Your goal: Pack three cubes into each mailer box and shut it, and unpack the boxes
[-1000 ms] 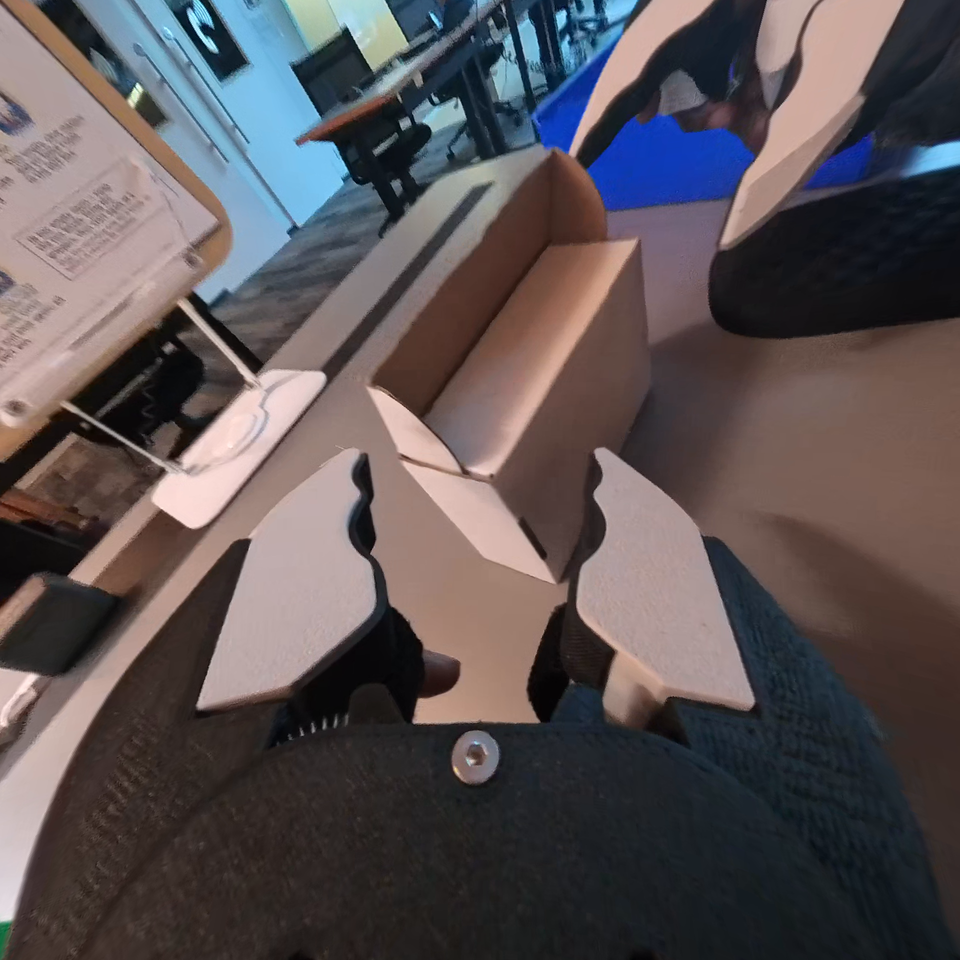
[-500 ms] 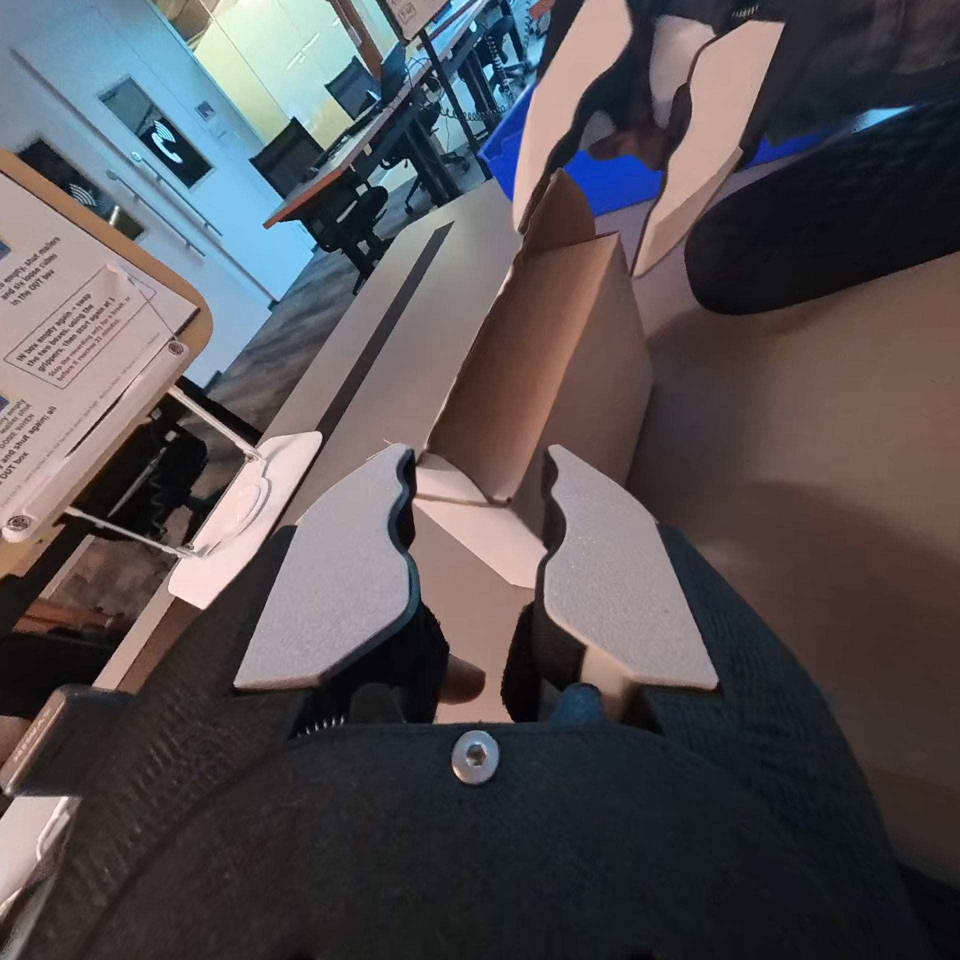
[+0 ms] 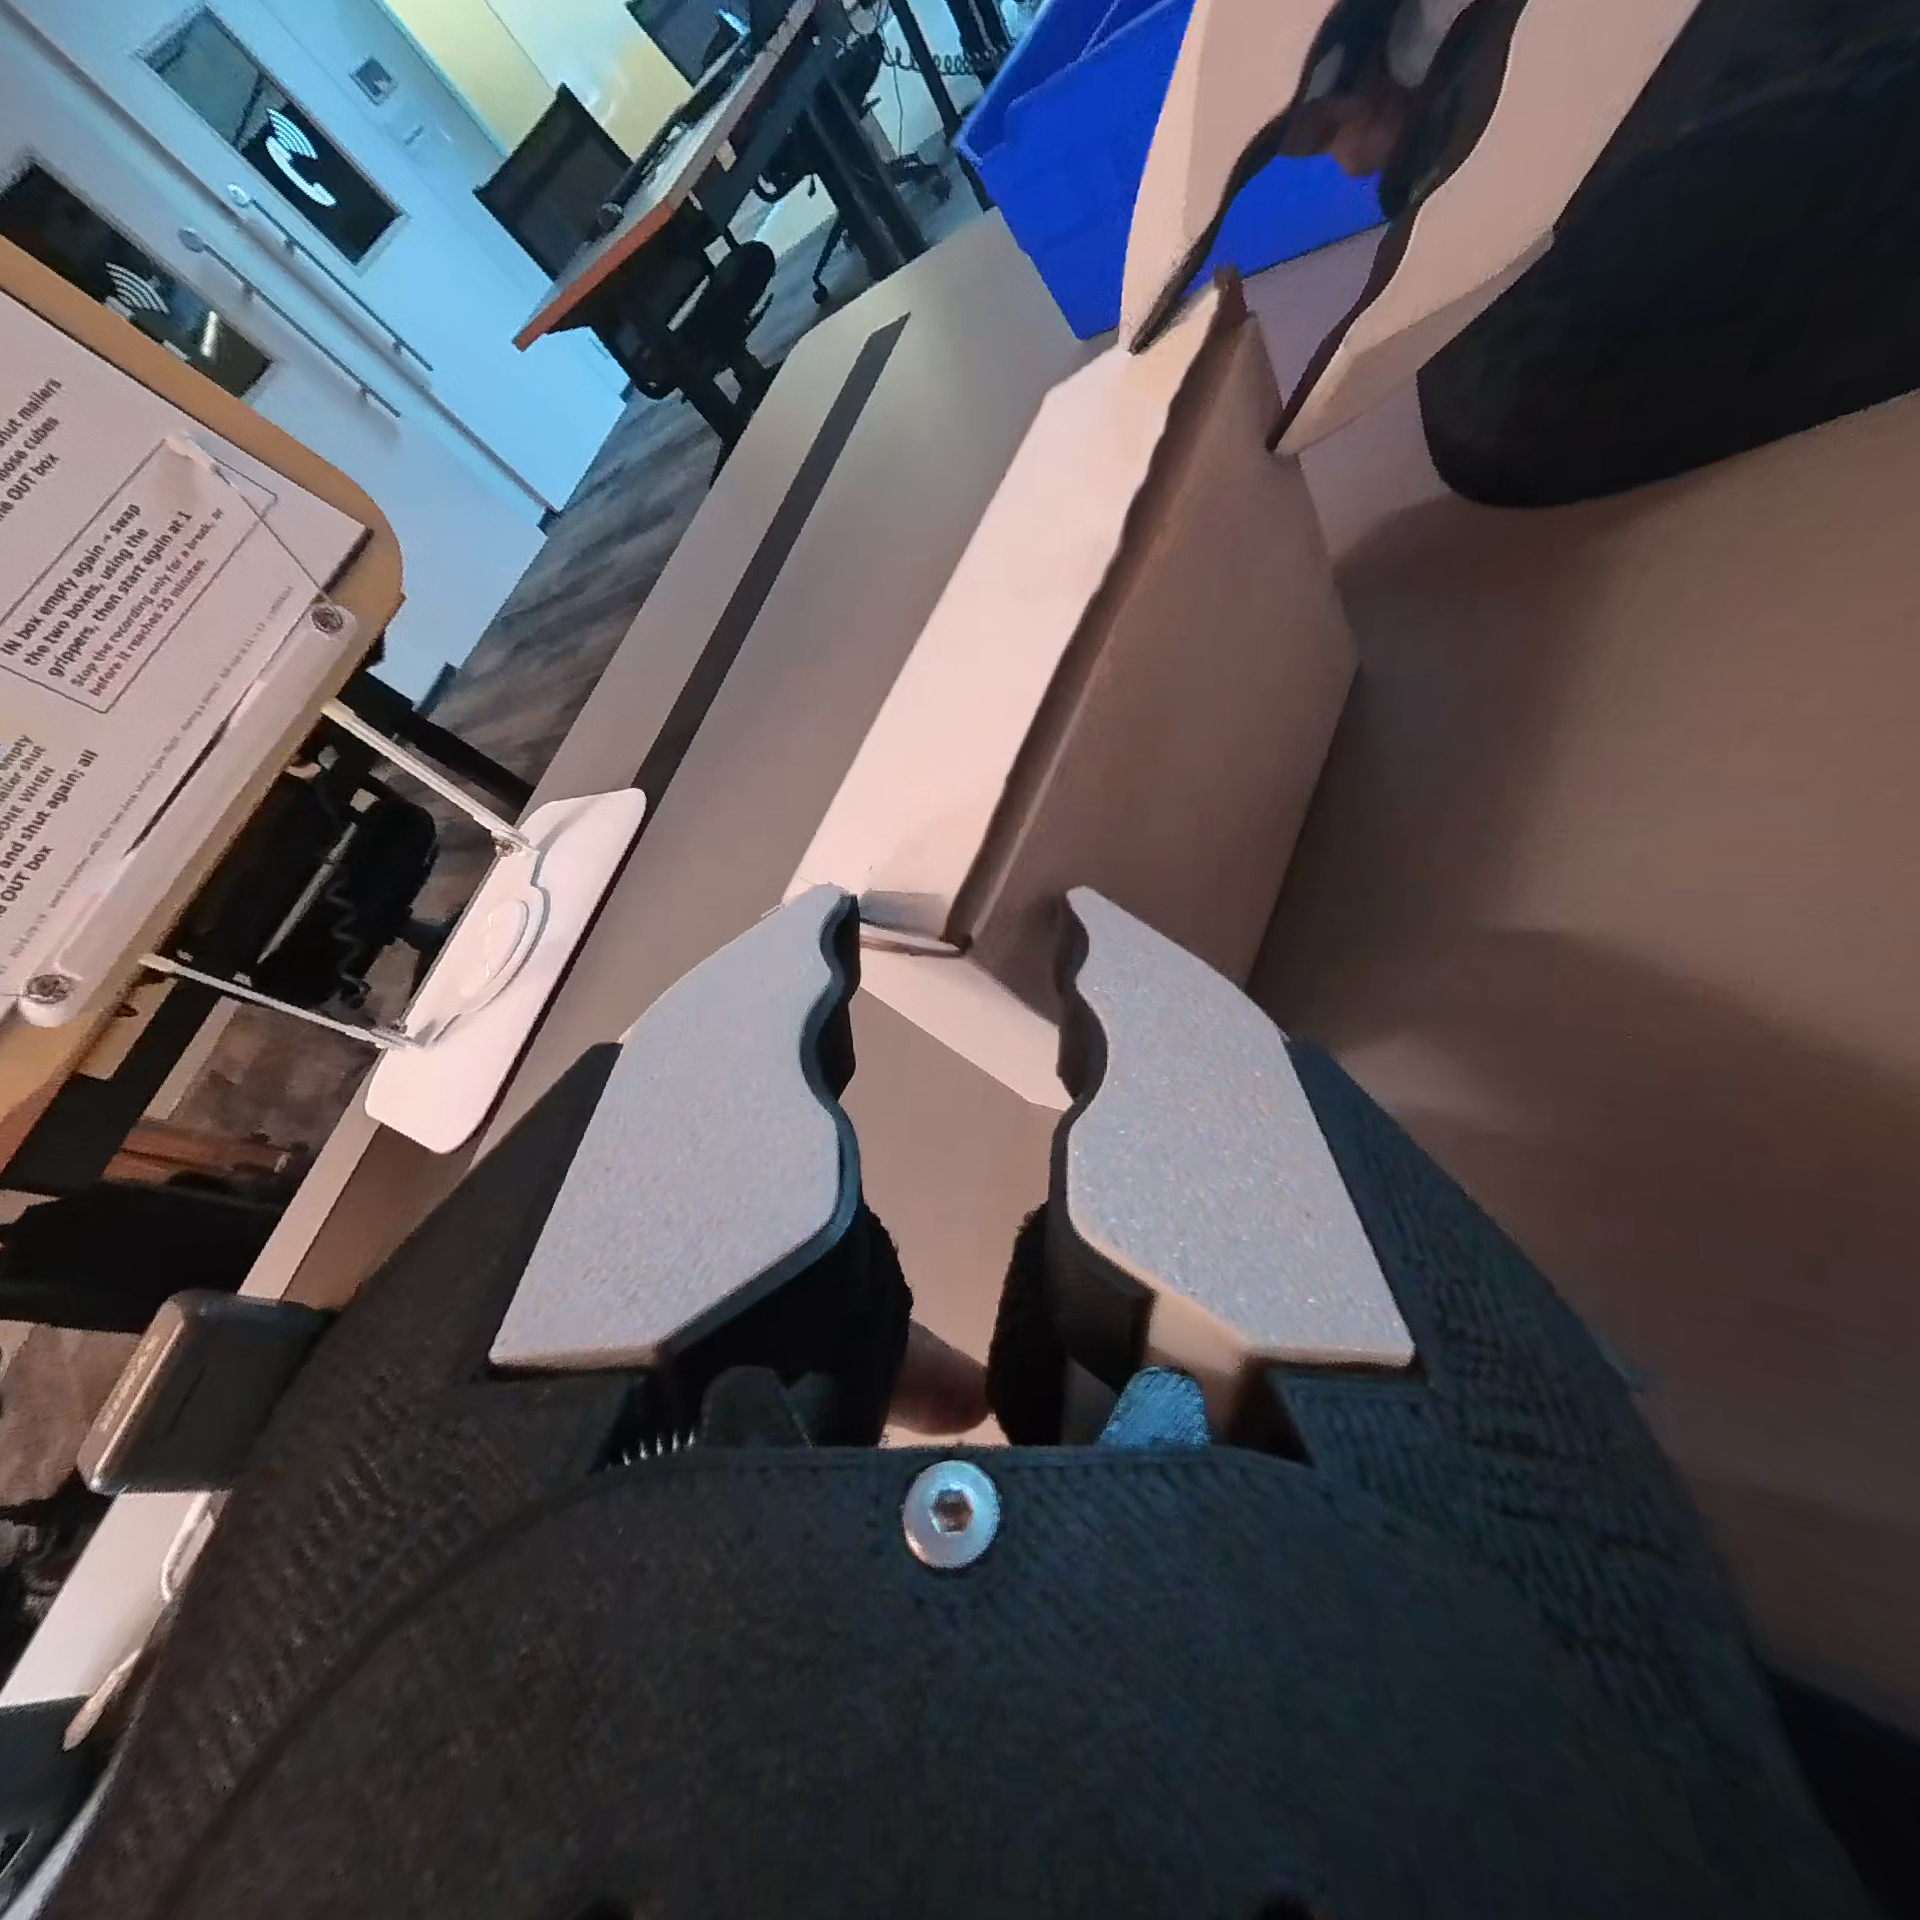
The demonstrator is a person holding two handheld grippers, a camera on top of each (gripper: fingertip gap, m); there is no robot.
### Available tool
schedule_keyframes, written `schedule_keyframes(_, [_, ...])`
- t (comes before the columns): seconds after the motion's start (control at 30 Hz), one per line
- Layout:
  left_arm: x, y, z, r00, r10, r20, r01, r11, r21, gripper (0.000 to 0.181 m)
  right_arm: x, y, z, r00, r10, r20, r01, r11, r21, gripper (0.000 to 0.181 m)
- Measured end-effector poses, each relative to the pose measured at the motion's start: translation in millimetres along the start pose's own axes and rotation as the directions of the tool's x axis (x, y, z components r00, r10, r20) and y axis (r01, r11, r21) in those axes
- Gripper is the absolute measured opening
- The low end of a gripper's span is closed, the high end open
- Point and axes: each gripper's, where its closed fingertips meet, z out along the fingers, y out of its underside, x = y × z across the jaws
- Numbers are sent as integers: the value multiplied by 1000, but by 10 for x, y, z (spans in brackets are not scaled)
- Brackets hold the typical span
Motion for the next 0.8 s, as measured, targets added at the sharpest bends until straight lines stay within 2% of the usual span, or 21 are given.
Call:
schedule_keyframes(0.03, [3,5,2,1000,-3,6,3,1000,9,36,-9,5,1,1000,-8,-2,8,1000,3,34])
schedule_keyframes(0.27, [15,20,10,999,-13,40,12,999,49,36,-47,41,7,997,-64,33,66,996,-55,36])
schedule_keyframes(0.37, [20,5,9,997,-69,26,67,995,76,37,-57,46,4,997,-53,53,57,995,-77,39])
schedule_keyframes(0.47, [62,-34,-26,979,-191,-67,198,973,120,50,-104,66,28,987,89,135,-75,991,-110,65])
schedule_keyframes(0.53, [-1,-30,-78,953,-288,-91,299,941,158,69,-17,113,73,968,204,147,-180,971,-160,100])
schedule_keyframes(0.6, [-126,-66,-178,911,-395,-117,412,878,242,78,88,71,115,926,332,183,-298,936,-188,126])
schedule_keyframes(0.7, [-244,-91,-311,818,-533,-215,575,748,331,84,240,-95,183,806,533,256,-484,844,-233,135])
schedule_keyframes(0.8, [-291,-49,-339,782,-578,-232,622,702,347,86,212,-50,290,730,605,317,-482,786,-387,122])
